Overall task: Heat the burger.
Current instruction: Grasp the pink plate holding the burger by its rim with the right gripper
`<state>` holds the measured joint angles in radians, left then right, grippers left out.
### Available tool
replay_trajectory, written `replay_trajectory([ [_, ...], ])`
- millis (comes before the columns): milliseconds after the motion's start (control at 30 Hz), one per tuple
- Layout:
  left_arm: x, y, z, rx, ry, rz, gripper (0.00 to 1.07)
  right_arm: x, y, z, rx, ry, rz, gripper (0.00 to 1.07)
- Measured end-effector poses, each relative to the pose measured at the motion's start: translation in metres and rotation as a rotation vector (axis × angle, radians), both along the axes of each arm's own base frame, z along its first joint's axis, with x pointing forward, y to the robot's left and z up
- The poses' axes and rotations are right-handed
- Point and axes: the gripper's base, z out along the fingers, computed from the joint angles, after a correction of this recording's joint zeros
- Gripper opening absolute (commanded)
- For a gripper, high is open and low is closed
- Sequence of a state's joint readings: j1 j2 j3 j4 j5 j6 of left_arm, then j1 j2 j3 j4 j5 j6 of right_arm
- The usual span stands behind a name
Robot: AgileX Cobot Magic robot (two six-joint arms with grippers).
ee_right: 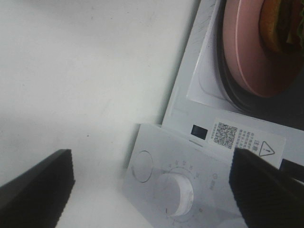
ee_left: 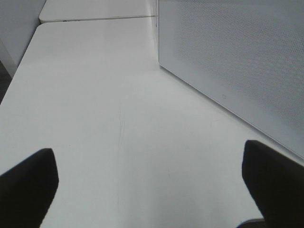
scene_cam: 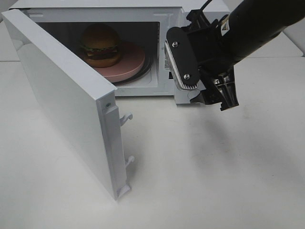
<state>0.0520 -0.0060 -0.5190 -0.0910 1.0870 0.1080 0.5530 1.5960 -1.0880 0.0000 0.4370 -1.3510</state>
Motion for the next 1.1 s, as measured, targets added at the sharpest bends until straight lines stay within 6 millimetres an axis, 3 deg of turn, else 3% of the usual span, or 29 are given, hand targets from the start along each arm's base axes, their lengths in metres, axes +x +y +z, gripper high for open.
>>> replay_trajectory([
  [633,0.0,0.0,0.0,0.0,0.0,0.0,0.98,0.036,0.044,-0.014,-0.002,-0.053,0.065,0.84],
  [1100,0.0,0.0,0.0,0.0,0.0,0.0,0.98,0.07,0.073,-0.042,0.018,-0.054,0.057,0.83],
])
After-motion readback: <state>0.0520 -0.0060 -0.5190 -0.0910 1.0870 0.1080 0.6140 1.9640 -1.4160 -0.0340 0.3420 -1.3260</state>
